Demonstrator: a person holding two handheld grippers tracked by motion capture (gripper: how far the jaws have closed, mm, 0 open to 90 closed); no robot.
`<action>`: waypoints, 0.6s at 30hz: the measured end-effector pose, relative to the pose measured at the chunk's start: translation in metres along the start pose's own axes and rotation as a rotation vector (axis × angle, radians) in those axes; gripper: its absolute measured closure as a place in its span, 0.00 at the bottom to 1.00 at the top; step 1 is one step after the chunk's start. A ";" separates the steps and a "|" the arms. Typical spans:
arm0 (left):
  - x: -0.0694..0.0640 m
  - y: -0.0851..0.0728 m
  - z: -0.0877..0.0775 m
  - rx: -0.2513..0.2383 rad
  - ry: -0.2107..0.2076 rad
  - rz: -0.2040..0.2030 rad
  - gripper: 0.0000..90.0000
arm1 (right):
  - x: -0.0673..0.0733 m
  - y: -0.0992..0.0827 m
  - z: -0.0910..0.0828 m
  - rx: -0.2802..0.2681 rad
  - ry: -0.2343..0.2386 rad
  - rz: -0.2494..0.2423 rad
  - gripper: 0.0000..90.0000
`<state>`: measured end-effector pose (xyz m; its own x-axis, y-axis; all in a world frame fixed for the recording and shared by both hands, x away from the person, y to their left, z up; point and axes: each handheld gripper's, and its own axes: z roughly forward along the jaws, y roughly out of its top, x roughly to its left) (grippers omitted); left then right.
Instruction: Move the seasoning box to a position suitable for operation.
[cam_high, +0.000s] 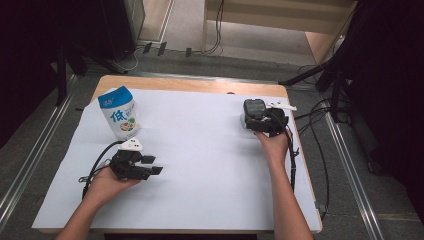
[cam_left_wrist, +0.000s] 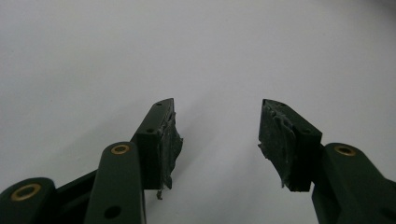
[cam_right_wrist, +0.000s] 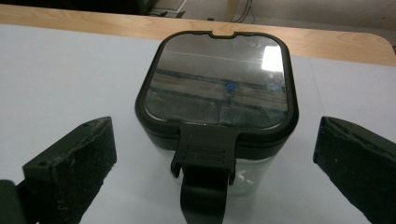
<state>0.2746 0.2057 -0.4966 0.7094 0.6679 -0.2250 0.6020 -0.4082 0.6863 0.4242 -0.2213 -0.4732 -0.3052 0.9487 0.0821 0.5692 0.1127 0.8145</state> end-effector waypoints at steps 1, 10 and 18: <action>0.000 -0.001 -0.001 0.001 -0.001 0.002 0.52 | 0.001 0.000 0.003 0.004 -0.011 -0.006 0.00; -0.002 -0.007 -0.006 -0.005 0.020 -0.020 0.52 | 0.003 0.002 0.028 0.028 -0.030 0.004 0.03; -0.001 -0.013 -0.010 -0.011 0.036 -0.029 0.52 | 0.003 0.004 0.041 0.023 -0.032 0.038 0.07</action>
<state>0.2624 0.2174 -0.4985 0.6784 0.7010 -0.2199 0.6177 -0.3822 0.6873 0.4566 -0.2057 -0.4936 -0.2586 0.9615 0.0933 0.5976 0.0833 0.7974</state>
